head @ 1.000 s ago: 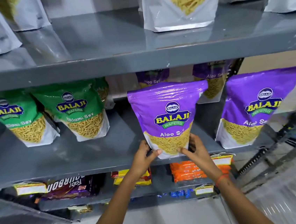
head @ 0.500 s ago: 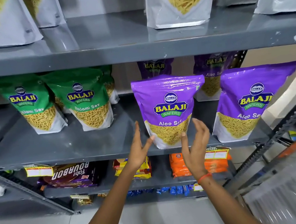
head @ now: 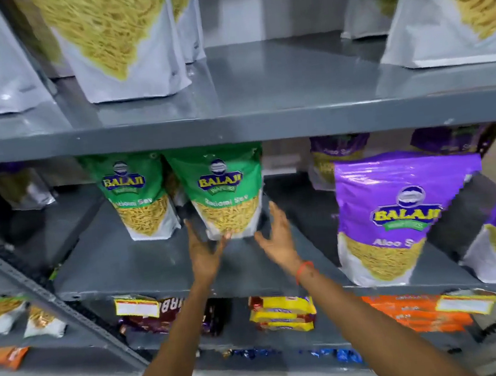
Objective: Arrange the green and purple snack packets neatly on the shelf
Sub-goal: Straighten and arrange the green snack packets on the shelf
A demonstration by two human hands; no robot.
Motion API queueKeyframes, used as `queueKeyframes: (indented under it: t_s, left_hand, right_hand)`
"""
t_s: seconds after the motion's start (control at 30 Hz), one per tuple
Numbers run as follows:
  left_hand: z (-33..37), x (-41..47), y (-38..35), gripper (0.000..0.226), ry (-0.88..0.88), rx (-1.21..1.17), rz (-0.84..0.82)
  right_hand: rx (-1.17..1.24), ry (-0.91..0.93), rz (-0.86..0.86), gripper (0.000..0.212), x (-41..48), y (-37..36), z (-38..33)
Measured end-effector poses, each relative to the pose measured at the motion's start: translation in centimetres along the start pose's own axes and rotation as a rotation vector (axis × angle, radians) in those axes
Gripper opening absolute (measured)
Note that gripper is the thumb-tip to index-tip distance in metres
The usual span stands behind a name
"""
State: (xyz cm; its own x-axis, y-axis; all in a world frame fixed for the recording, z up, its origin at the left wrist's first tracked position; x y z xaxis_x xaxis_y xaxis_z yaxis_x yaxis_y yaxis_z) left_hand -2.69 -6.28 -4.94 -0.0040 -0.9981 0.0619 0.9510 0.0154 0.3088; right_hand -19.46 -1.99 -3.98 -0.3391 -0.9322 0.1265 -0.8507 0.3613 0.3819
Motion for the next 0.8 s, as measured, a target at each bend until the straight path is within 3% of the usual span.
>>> queueKeyframes:
  t_s: [0.13,0.23,0.3,0.4,0.53,0.8]
  left_hand:
    - [-3.1,6.0,0.3,0.088,0.068,0.016,-0.281]
    - [-3.9,7.4,0.2,0.047,0.096,-0.002,-0.36]
    - [-4.0,7.0,0.5,0.044,0.112,-0.017,-0.367]
    - [-6.7,5.9,1.2,0.064,0.157,-0.039,-0.364]
    - [-6.6,1.6,2.3,0.036,0.162,-0.034,-0.425]
    - [-6.9,-2.6,3.6,0.034,0.108,-0.015,-0.394]
  right_hand:
    - [0.057,-0.171,-0.074,0.079,4.5,-2.4,1.9]
    - [0.106,-0.19,-0.08,0.061,5.1,-3.6,2.7]
    - [0.145,-0.187,-0.056,0.054,4.4,-3.9,3.2]
    - [0.178,-0.181,-0.064,0.05,1.9,-4.1,3.5]
    - [0.139,-0.163,-0.056,0.055,-2.6,-3.7,4.2]
    - [0.149,-0.196,-0.092,0.062,-6.3,-3.3,4.3]
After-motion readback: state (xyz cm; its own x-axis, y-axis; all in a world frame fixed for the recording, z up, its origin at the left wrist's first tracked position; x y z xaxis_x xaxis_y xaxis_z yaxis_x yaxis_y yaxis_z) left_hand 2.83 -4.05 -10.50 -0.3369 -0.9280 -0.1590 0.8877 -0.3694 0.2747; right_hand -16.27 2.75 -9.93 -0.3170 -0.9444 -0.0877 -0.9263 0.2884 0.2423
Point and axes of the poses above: each hand's wrist, its own x-axis towards the middle knuckle, its own y-axis out of the back of the hand, z = x × y, the point moved 6 cm from there along x, towards the middle knuckle, and after that the axes turned 1 degree about z, right-handed, at the moved point
